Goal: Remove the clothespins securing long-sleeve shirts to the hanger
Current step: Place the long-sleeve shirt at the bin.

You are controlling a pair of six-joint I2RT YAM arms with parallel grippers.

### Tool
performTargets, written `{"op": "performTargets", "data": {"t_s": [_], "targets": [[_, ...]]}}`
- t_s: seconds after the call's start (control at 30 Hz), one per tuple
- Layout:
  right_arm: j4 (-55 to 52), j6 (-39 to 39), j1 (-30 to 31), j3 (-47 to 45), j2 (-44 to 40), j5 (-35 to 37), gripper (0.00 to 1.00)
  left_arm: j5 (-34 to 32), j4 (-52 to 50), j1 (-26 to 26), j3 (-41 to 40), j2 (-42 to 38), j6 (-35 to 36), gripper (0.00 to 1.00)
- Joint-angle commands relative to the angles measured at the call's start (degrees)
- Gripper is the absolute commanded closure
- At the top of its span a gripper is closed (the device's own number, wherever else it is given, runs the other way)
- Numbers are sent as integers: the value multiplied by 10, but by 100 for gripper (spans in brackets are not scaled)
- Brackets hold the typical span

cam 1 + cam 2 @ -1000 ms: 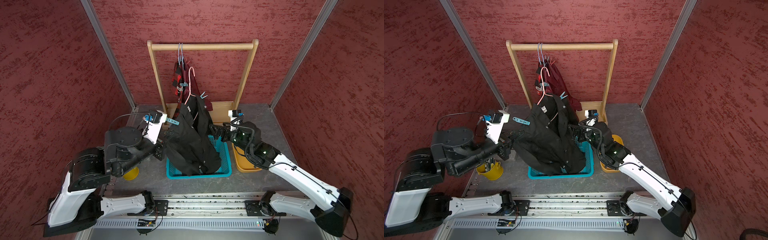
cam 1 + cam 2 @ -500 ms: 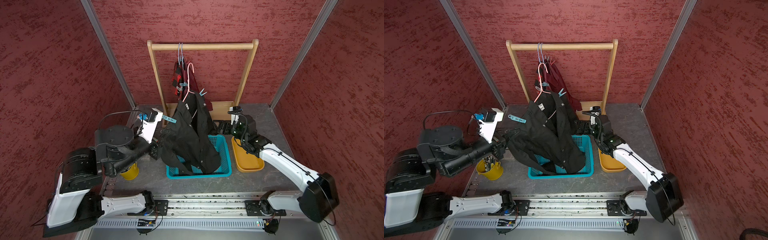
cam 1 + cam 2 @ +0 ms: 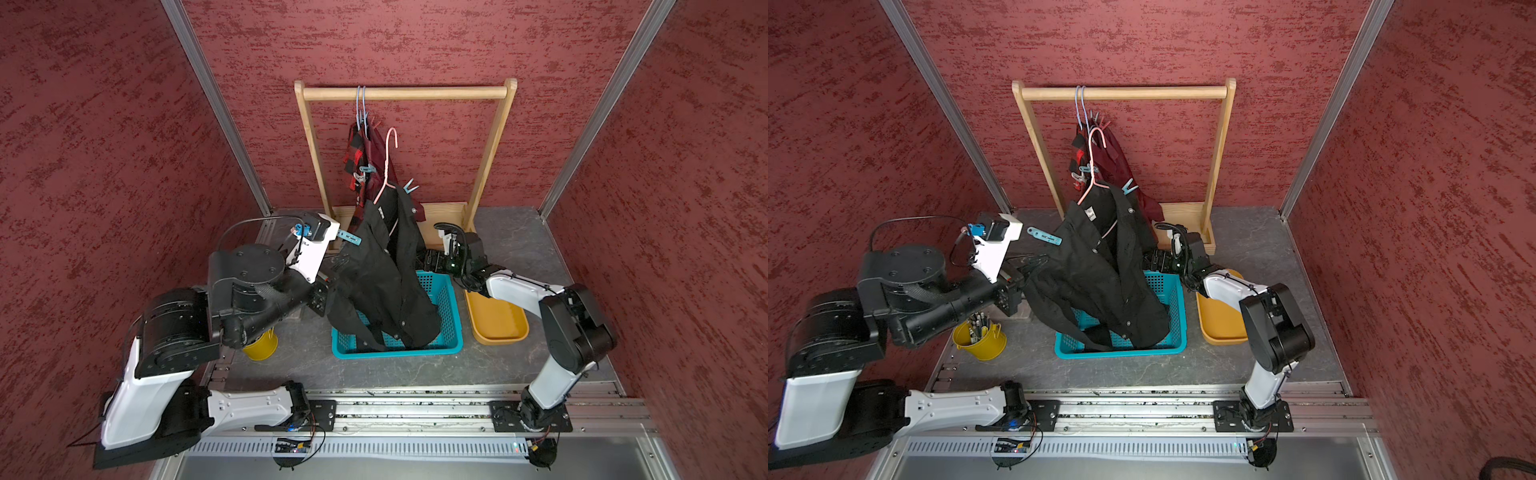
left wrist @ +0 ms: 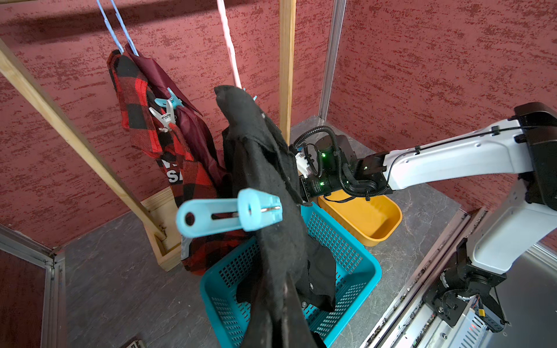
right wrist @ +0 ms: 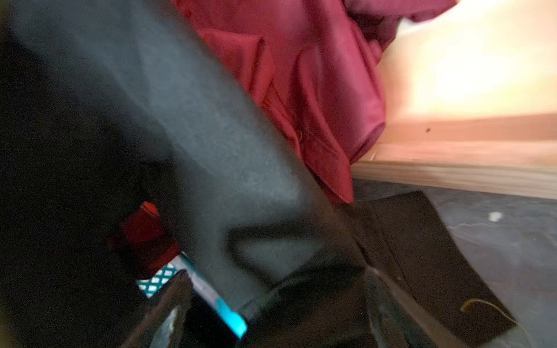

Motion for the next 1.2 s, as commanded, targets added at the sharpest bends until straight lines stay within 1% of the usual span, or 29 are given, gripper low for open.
{"op": "performTargets", "data": {"t_s": [0.0, 0.07, 0.13, 0.2, 0.27, 0.33, 0.6, 0.8, 0.97, 1.17], "targets": [[22, 12, -1, 30, 22, -37, 19, 1, 28, 3, 18, 1, 15, 100], [17, 10, -1, 39, 24, -43, 32, 0, 27, 4, 21, 4, 17, 100], [9, 8, -1, 38, 12, -39, 50, -2, 26, 4, 24, 8, 19, 100], [4, 2, -1, 32, -6, -37, 71, -3, 27, 5, 22, 8, 20, 100], [-10, -4, -1, 28, -27, -32, 88, -3, 30, 7, 19, 7, 22, 100], [-19, -7, -2, 24, -47, -31, 100, -3, 34, 9, 16, 5, 23, 100], [-49, 2, -1, 7, -136, -39, 100, -10, 29, 15, 20, 2, 31, 100], [-88, 24, 21, 8, -239, -41, 100, -18, 26, 20, 24, -2, 40, 100], [-125, 35, 84, 36, -295, -24, 100, -28, 19, 24, 27, -8, 49, 100], [-136, 49, 148, 58, -308, 7, 100, -33, 16, 27, 26, -11, 53, 100]]}}
